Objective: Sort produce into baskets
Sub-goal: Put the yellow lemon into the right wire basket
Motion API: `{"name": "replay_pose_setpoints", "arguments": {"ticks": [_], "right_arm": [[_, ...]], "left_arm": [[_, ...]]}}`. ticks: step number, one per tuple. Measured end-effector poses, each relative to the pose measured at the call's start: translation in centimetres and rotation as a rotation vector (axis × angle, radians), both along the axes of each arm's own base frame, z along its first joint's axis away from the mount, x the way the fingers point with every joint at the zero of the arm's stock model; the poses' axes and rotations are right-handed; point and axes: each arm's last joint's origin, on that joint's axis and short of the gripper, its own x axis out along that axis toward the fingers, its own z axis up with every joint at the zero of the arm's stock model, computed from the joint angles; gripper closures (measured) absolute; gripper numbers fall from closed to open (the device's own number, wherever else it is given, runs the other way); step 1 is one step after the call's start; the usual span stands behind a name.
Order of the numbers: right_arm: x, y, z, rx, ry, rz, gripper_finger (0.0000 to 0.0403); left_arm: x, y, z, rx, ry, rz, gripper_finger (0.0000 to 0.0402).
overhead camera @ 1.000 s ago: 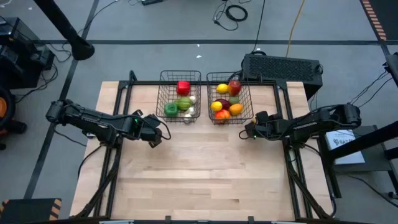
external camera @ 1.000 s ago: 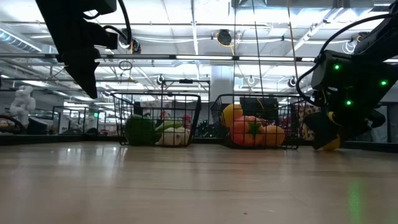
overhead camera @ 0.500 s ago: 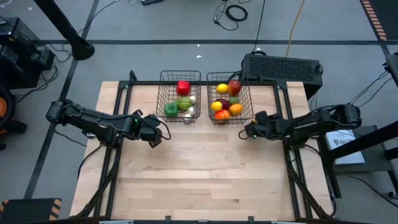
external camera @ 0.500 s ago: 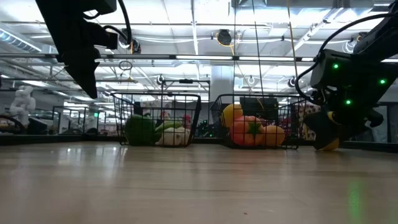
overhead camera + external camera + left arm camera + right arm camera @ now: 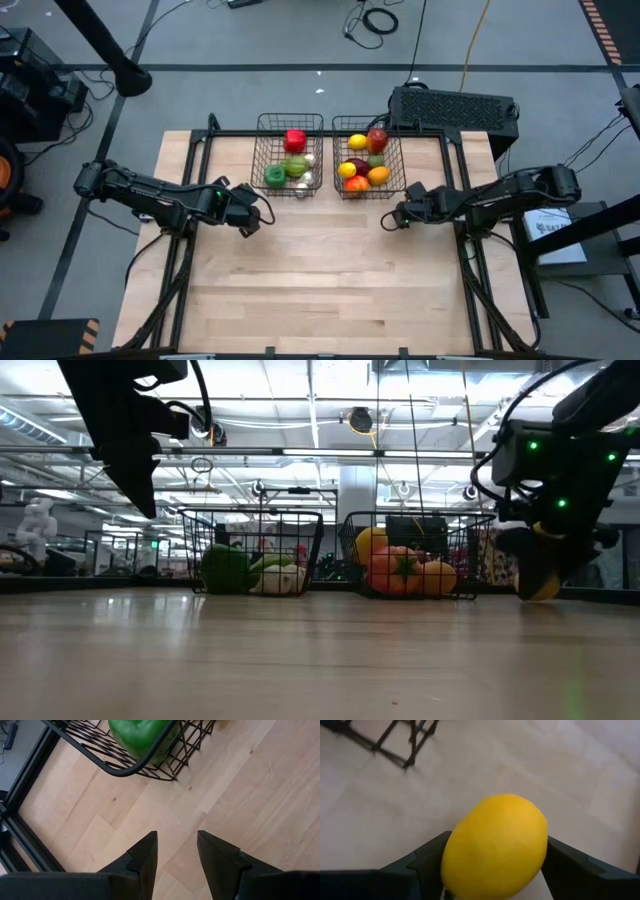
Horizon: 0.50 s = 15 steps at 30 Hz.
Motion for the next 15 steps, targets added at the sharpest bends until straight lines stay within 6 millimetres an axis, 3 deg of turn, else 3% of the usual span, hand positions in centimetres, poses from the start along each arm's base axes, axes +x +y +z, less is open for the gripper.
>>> {"name": "replay_pose_setpoints", "arguments": {"ticks": [15], "right_arm": [[1.1, 2.9, 3.0, 0.184, 0.048, 0.101, 0.0131]], "left_arm": [[0.0, 0.0, 0.0, 0.002, 0.003, -0.009, 0.0256]]}}
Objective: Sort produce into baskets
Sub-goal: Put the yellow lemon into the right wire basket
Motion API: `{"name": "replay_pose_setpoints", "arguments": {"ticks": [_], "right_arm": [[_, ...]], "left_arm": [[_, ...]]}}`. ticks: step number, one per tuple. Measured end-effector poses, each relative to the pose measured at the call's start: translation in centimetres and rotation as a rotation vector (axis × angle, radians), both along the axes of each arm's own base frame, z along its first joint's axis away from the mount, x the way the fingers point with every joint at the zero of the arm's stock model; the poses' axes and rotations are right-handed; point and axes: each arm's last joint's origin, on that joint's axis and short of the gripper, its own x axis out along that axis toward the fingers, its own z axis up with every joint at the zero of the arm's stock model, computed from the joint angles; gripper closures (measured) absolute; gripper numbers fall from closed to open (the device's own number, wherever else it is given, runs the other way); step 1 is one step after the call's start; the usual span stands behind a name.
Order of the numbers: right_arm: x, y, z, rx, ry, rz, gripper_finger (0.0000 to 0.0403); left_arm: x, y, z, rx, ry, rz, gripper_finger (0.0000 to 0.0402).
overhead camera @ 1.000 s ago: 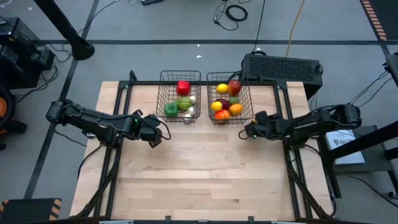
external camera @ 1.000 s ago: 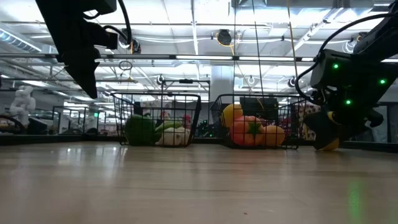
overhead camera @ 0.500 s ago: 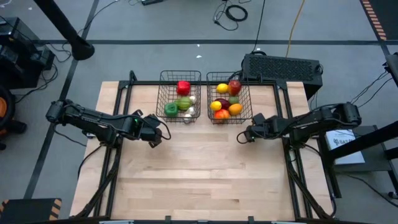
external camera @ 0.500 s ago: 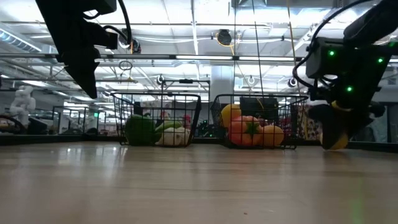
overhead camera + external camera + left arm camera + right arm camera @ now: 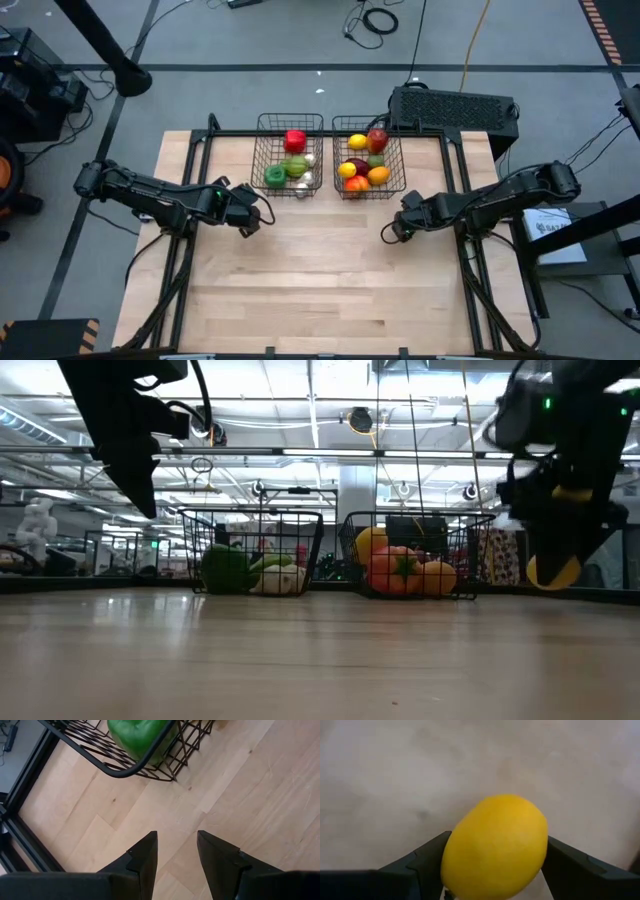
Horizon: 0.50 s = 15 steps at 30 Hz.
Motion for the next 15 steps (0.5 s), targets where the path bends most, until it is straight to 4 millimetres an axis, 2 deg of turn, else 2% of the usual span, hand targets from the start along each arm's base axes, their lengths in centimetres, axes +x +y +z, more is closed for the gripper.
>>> {"name": "replay_pose_setpoints", "arguments": {"ticks": [8, 11, 15], "right_arm": [[2.4, 3.2, 3.7, 0.106, -0.145, 0.186, 0.0131], [3.8, 4.1, 5.7, 0.038, -0.273, 0.267, 0.0131], [5.9, 4.5, 9.0, -0.147, -0.453, 0.377, 0.0131]], "left_arm": [[0.2, 0.0, 0.0, -0.002, -0.021, -0.007, 0.0256], [0.4, -0.1, 0.1, -0.006, -0.035, -0.007, 0.0256], [0.5, -0.1, 0.1, -0.008, -0.046, -0.013, 0.0256]]}}
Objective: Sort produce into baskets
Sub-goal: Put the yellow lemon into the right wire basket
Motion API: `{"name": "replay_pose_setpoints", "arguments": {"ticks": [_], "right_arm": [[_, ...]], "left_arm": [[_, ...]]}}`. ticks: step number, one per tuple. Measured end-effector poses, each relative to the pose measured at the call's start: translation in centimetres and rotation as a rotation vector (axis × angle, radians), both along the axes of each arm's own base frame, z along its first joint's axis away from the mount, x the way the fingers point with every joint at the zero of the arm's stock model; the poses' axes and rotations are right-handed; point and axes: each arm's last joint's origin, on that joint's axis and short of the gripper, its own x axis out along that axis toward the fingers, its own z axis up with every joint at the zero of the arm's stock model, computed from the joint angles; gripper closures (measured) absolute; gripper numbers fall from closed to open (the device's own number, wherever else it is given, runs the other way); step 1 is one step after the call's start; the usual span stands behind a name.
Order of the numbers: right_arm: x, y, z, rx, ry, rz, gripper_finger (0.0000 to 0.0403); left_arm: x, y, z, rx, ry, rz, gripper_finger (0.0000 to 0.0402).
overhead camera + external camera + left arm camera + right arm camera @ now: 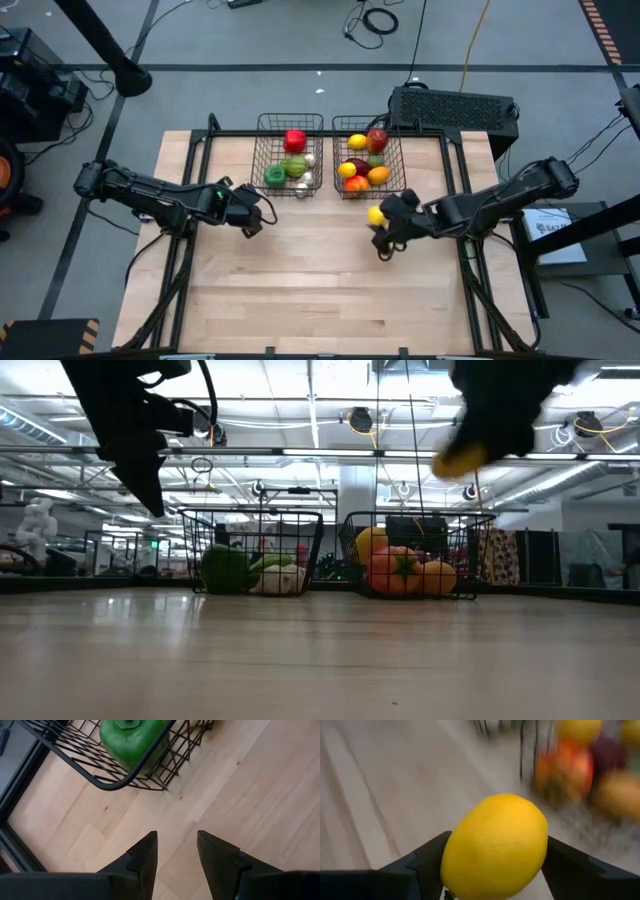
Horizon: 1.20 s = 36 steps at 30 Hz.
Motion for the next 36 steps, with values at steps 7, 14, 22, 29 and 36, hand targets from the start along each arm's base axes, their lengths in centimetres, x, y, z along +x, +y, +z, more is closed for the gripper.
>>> {"name": "replay_pose_setpoints", "arguments": {"ticks": [7, 14, 22, 29, 36], "right_arm": [[2.2, -0.6, 5.2, -0.344, -0.235, -0.029, 0.0131], [2.9, -3.8, 7.2, -0.64, -0.177, -0.17, 0.0131], [2.4, -9.0, 4.5, -0.444, 0.018, -0.234, 0.0131], [1.9, -10.5, 2.0, -0.395, 0.198, -0.315, 0.0131], [2.0, -10.8, -1.2, -0.365, 0.271, -0.349, 0.0131]], "left_arm": [[0.2, 0.0, 0.0, -0.004, -0.026, 0.0, 0.0256], [0.2, 0.0, 0.1, -0.004, -0.028, 0.0, 0.0256], [0.4, -0.1, 0.1, -0.006, -0.046, 0.0, 0.0256], [0.4, -0.1, 0.1, -0.007, -0.046, 0.0, 0.0256], [0.5, -0.2, 0.1, -0.021, -0.054, -0.006, 0.0256]]}}
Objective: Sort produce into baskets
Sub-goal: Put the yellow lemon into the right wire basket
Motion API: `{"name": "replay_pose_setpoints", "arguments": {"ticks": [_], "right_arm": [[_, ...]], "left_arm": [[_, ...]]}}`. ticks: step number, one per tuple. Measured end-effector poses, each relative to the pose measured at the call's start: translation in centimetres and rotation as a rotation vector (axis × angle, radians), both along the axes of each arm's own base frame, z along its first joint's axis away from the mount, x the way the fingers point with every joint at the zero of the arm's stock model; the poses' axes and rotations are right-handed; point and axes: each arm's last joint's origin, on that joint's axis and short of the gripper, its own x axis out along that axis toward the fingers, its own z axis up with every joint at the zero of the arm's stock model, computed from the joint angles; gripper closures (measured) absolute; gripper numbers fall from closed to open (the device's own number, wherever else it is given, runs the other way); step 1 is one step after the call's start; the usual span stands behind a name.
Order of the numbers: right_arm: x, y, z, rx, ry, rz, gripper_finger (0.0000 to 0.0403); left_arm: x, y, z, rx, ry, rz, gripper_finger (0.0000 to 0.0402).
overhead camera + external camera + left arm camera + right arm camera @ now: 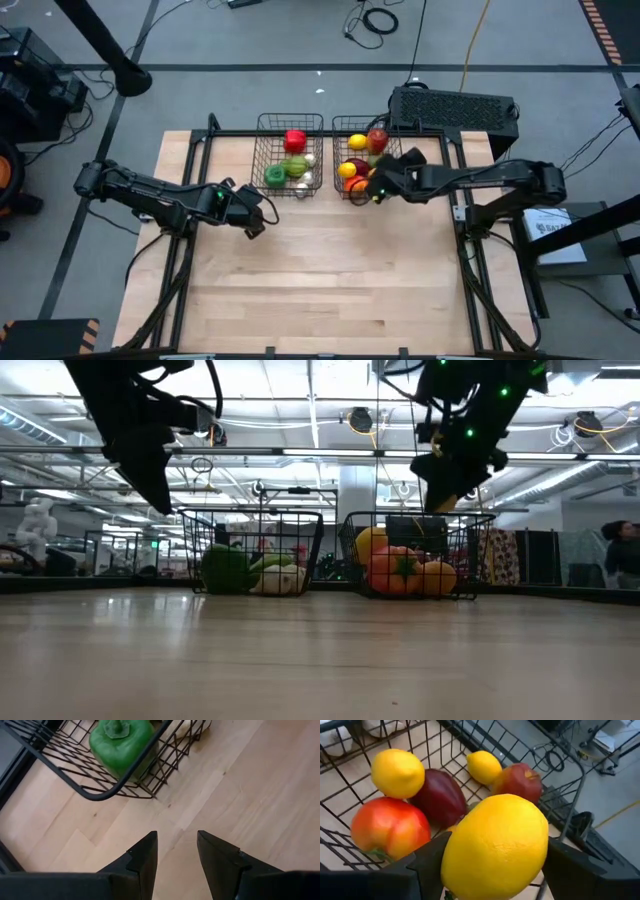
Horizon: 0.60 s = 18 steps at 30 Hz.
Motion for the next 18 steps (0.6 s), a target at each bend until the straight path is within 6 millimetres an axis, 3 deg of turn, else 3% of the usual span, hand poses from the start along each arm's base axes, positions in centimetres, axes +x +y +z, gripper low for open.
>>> {"name": "replay_pose_setpoints", "arguments": {"ticks": [9, 18], "right_arm": [[0.4, -0.4, -1.4, 0.028, -0.059, -0.036, 0.0127], [0.3, -0.6, -1.7, 0.054, -0.062, -0.042, 0.0094]], "left_arm": [[0.4, -0.1, 0.1, 0.0, -0.031, -0.023, 0.0256], [0.4, -0.1, 0.1, 0.0, -0.031, -0.023, 0.0256]]}}
